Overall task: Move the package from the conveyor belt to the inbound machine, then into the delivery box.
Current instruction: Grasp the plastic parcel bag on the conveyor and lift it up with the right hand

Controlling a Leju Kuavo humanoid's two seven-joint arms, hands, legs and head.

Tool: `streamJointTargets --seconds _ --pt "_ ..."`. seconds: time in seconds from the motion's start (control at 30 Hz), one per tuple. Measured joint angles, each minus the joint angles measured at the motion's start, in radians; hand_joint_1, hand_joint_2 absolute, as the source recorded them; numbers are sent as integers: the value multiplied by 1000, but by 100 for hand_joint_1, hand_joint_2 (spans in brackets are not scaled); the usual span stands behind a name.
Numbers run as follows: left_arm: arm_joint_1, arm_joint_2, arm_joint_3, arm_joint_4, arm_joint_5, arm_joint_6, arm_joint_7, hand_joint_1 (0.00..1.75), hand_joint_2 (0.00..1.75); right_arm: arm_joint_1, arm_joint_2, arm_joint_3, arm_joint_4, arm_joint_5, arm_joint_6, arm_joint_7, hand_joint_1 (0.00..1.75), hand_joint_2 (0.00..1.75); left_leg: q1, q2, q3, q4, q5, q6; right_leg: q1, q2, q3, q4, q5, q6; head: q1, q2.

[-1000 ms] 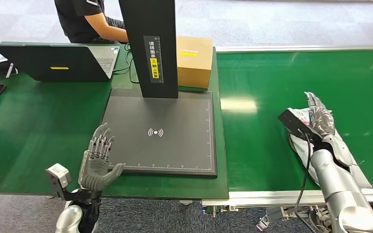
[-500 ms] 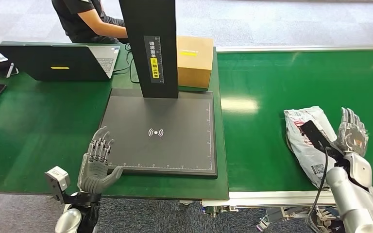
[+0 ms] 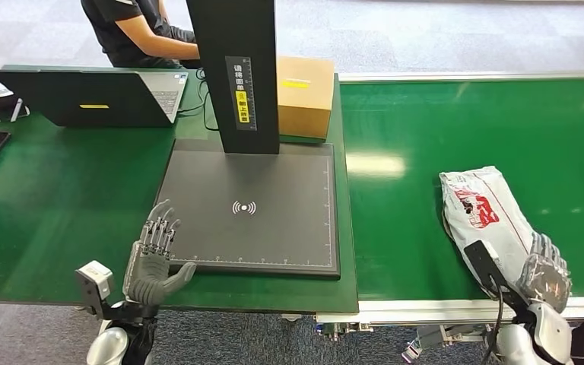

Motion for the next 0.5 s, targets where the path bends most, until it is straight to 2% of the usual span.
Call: streamJointTargets --seconds 0.13,0.23,0.33,0.5 --pt "2 -1 0 0 -17 6 5 0 175 48 59 -59 -54 64 17 68 0 175 0 0 0 0 0 0 0 0 0 0 0 0 0 0" --pt "2 -1 0 0 -21 6 8 0 175 49 75 -103 -54 68 33 90 0 175 0 0 0 0 0 0 0 0 0 0 0 0 0 0" --pt "2 -1 1 0 -22 3 11 0 175 30 73 -149 -22 72 24 79 0 175 0 1 0 0 0 0 -1 1 0 0 0 0 0 0" --pt "2 -1 3 0 -23 -7 15 0 175 -47 40 -196 101 98 0 47 0 175 -1 1 1 0 0 0 -2 1 0 0 0 0 0 0"
